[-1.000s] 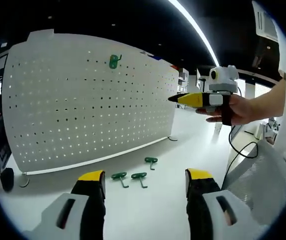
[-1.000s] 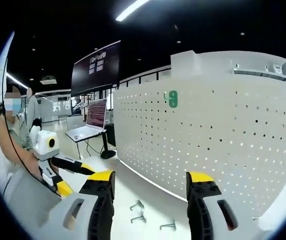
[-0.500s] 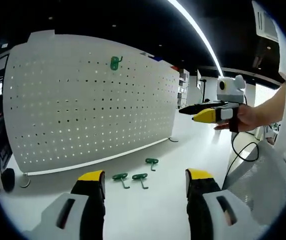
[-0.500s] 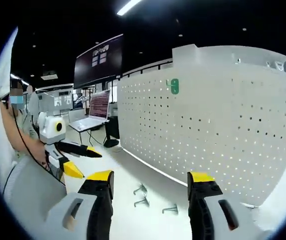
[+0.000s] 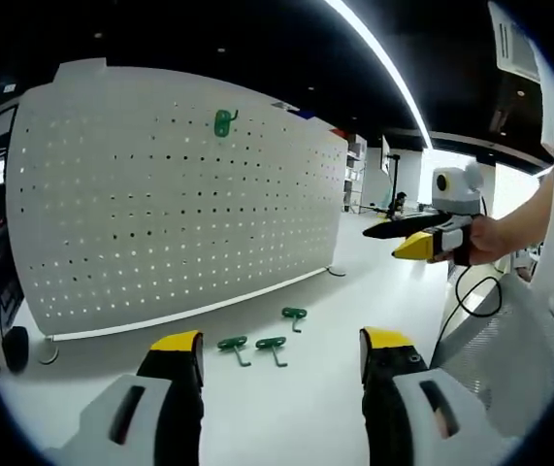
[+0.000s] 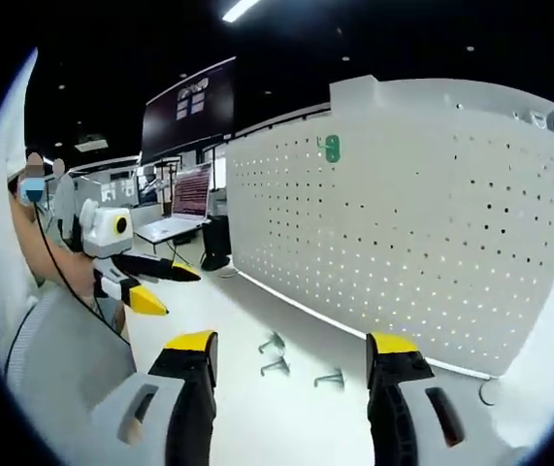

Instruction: Insert the hook assembly into the mounting plate slot until the hook locks in place.

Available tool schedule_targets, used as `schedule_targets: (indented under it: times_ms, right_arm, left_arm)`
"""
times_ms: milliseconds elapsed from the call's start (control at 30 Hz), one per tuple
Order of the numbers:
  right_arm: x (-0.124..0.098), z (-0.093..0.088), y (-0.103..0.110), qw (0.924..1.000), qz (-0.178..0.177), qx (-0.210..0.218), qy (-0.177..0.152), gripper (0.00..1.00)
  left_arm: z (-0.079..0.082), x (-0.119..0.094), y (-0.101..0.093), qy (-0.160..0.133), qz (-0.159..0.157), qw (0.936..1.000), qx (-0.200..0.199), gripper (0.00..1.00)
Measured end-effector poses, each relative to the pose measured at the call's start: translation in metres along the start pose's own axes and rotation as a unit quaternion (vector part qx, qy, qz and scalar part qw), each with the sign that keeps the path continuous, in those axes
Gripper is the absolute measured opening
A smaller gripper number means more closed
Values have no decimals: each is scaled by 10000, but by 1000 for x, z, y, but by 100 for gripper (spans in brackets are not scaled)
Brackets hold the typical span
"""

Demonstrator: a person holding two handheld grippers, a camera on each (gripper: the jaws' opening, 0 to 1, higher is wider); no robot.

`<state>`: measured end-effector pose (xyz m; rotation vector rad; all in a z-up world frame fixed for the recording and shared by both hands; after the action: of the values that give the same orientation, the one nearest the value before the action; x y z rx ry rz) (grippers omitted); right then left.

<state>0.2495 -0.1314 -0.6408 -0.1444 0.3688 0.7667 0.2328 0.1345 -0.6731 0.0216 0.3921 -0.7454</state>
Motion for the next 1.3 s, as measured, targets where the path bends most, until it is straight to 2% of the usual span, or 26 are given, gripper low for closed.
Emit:
schedule_targets:
  times_ms: [733, 1300]
  right_arm:
    - [-16, -30, -1, 9996, -140, 60, 247, 63]
    - [-23, -40, 0, 9991, -261, 194, 281, 63]
  left_arm:
    - [1, -2, 0, 13, 8, 10000, -1, 68]
    - [-1, 0, -1, 69, -34, 10000, 4, 69]
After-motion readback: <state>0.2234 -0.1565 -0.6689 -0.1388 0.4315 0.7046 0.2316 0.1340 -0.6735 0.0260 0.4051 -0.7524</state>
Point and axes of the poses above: the point that each gripper's makers call its tool centre point, and the gripper's own axes: x roughly forward along the fingers, y roughly to its left, z roughly out of its top, the point moved 7 cm from there along -x, roughly backward along the fingers, and after that the axes turned 6 degrees about y, right-handed, at the moved point
